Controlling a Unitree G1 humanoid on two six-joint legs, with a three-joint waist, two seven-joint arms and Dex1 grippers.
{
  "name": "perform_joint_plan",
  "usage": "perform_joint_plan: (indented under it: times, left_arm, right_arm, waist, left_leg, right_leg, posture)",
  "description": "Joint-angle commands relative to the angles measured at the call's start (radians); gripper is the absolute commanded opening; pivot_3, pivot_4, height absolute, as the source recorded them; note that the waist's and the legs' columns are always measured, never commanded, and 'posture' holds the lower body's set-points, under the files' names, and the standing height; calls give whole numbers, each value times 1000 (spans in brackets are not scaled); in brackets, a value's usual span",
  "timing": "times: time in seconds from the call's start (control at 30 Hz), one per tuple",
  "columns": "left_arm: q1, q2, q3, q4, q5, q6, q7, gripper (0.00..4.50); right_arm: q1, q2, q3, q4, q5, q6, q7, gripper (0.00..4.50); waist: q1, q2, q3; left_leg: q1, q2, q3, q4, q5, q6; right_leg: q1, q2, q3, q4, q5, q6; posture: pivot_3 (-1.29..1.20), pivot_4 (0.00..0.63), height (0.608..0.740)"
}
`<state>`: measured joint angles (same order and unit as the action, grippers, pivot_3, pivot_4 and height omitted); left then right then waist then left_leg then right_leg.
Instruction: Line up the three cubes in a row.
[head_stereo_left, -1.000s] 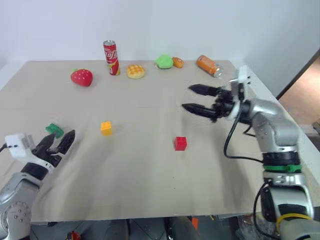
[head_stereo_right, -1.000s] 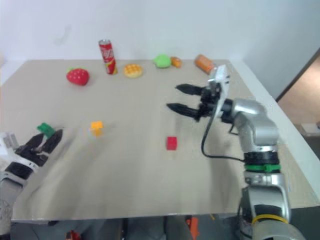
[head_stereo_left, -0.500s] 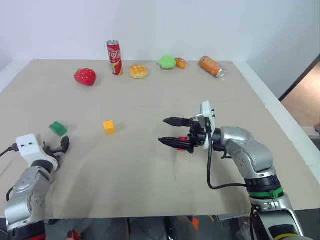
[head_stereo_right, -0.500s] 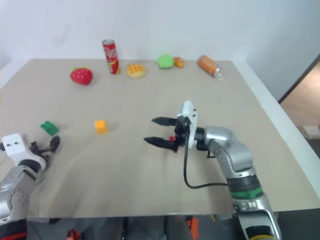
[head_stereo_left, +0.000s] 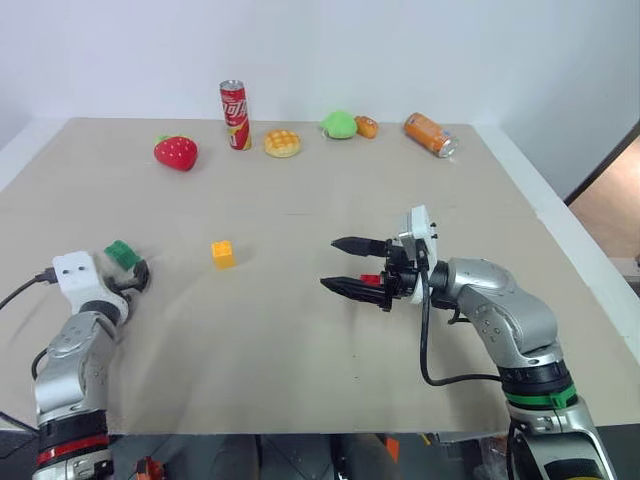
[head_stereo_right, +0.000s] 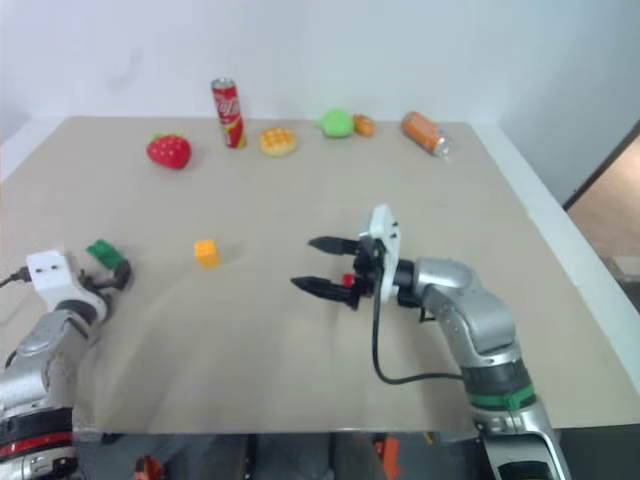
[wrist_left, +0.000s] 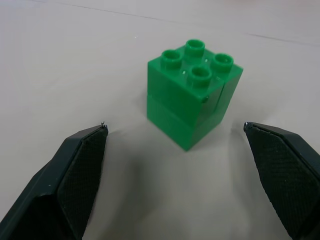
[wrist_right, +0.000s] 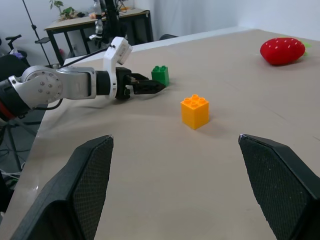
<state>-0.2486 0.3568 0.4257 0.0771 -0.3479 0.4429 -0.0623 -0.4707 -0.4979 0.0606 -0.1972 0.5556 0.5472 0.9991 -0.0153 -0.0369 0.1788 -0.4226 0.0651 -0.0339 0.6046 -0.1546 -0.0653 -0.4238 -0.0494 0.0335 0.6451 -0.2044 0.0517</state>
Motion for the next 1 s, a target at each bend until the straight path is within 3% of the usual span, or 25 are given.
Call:
perform_joint_plan:
  times: [0.03, 0.47, 0.83, 1.0]
  left_arm:
    - [-41, -33, -39, 11, 16, 29, 29, 4500]
    - [-118, -87, -93, -119, 96, 191, 157, 4500]
    - [-134, -53, -44, -22, 145, 166, 215, 4500]
    - [-137, -47, -25, 15, 140, 115, 220, 3093]
  right_arm:
    - [3, -7, -26, -43, 21, -5, -7, 4151]
    - [-4, 0, -8, -3, -6, -32, -5, 4151]
    - [9, -9, -15, 27, -30, -48, -6, 4151]
    - [20, -15, -16, 18, -38, -47, -10, 4184]
  waist:
    - [0, 0, 0]
    - [3, 0, 0]
    - [-12, 0, 0]
    - [-13, 0, 0]
  left_leg:
    - [0, 0, 0, 0, 0, 0]
    - [-1, -1, 0, 0, 1, 0]
    - [0, 0, 0, -1, 1, 0]
    - [0, 0, 0, -1, 1, -1]
  right_leg:
    - [0, 0, 0, 0, 0, 0]
    - [0, 0, 0, -1, 0, 2]
    - [-1, 1, 0, 0, -1, 2]
    - [-1, 1, 0, 0, -1, 2]
  posture:
    - [0, 150, 740]
    - [0, 150, 740]
    - [0, 150, 740]
    - [0, 150, 740]
